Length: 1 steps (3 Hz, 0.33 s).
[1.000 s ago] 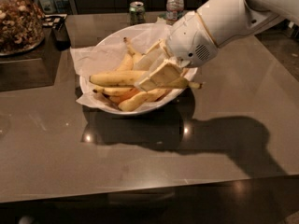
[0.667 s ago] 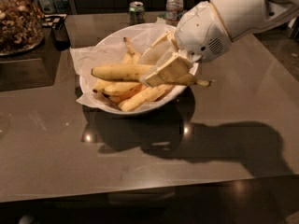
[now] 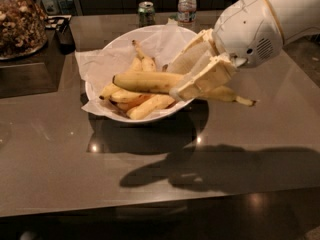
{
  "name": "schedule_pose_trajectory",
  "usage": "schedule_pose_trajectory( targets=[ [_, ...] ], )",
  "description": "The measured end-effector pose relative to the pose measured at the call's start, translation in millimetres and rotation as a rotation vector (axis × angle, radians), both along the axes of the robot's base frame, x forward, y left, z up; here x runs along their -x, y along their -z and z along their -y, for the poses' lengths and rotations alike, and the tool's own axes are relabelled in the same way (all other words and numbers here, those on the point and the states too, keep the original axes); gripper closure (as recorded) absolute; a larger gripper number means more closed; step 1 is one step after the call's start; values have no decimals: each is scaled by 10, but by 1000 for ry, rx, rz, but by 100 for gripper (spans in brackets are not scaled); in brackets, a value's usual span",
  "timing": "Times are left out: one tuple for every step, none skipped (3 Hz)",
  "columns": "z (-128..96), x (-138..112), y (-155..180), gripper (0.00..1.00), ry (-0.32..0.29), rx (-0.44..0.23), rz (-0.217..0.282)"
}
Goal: Pick banana from white bowl
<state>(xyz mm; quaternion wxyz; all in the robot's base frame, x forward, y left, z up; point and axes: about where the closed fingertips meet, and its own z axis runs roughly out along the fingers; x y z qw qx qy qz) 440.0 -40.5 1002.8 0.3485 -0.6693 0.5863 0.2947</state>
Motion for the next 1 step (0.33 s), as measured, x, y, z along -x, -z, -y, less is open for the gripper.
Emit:
schedule_pose_trajectory(
  targets=[
    [133, 74, -50, 100, 22, -8, -4]
  ],
)
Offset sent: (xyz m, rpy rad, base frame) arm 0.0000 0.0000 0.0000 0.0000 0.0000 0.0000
